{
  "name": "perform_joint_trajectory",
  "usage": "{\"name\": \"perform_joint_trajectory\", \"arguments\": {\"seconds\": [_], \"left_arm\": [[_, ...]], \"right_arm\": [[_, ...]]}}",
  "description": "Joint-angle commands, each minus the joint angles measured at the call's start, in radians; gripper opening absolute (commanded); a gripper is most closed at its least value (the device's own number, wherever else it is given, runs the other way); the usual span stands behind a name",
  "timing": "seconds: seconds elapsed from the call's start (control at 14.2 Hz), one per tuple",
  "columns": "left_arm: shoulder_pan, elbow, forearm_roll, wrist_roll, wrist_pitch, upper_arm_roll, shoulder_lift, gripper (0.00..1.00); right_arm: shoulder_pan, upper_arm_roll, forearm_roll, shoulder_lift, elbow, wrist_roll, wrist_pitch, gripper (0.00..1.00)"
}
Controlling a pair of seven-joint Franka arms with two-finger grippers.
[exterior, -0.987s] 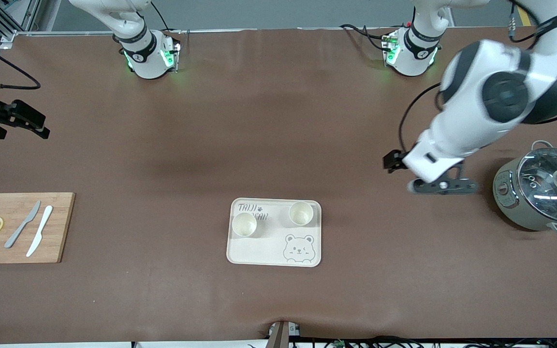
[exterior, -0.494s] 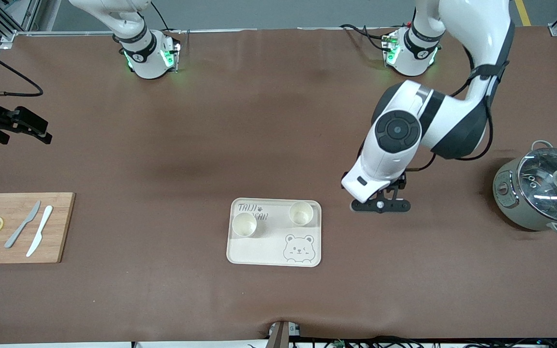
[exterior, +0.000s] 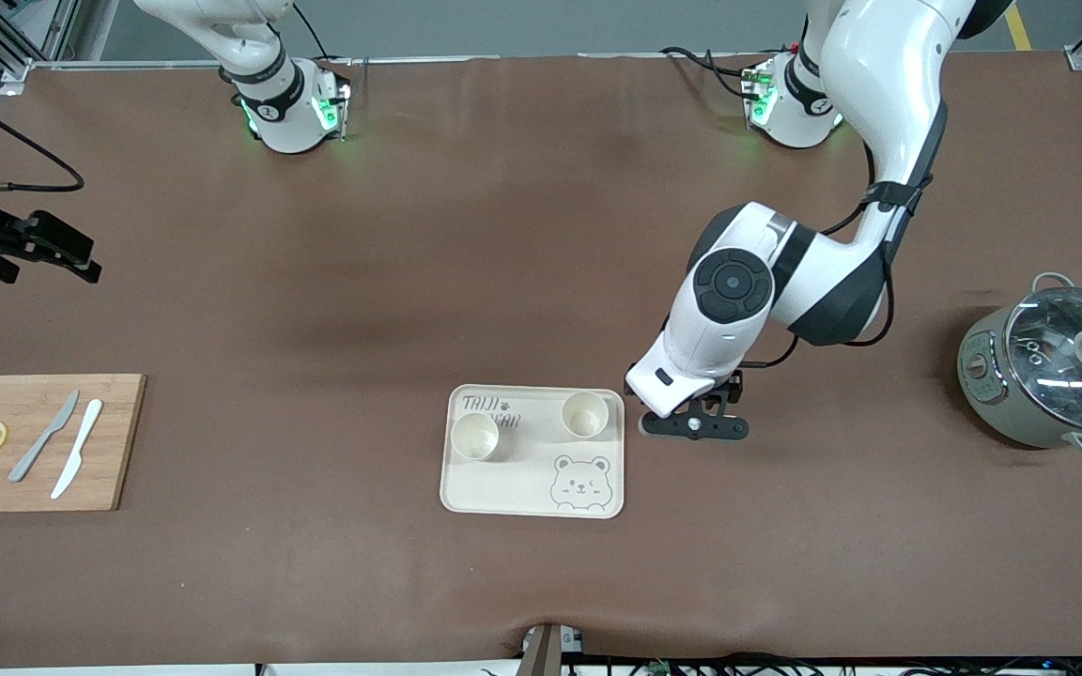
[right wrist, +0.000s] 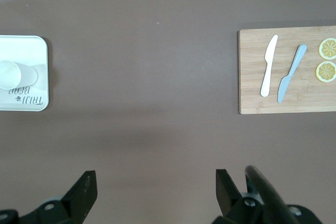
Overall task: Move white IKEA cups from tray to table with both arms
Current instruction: 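Move the left gripper over the white cup on the tray, then lower the left gripper around the white cup and close it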
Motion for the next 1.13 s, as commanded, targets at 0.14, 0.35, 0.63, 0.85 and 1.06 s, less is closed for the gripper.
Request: {"name": "perform_joint_trajectory", "arguments": {"seconds": [0.14, 0.35, 0.63, 0.85, 1.06], "left_arm": [[-0.029, 0.029, 0.02, -0.046, 0.089, 0.004, 0.059, 1.0], [-0.061, 0.028, 0.021, -0.073, 0.111, 0.009, 0.075, 1.0], [-0.078, 0.026, 0.017, -0.097, 0.111, 0.01, 0.087, 1.0], [-0.09, 0.028, 0.018, -0.146, 0.12, 0.012, 0.116, 1.0], [-0.101, 0.028, 0.02, -0.171, 0.156, 0.012, 0.162, 1.0]], "right_arm": [[-0.014, 0.006, 0.007, 0.006, 0.007, -0.017, -0.002, 1.0], [-0.014, 0.006, 0.007, 0.01, 0.007, -0.017, -0.002, 1.0], [-0.014, 0.006, 0.007, 0.01, 0.007, -0.017, -0.002, 1.0], [-0.014, 0.006, 0.007, 0.01, 0.007, -0.017, -0.003, 1.0], [-0.014, 0.006, 0.007, 0.012, 0.008, -0.017, -0.003, 1.0]]}}
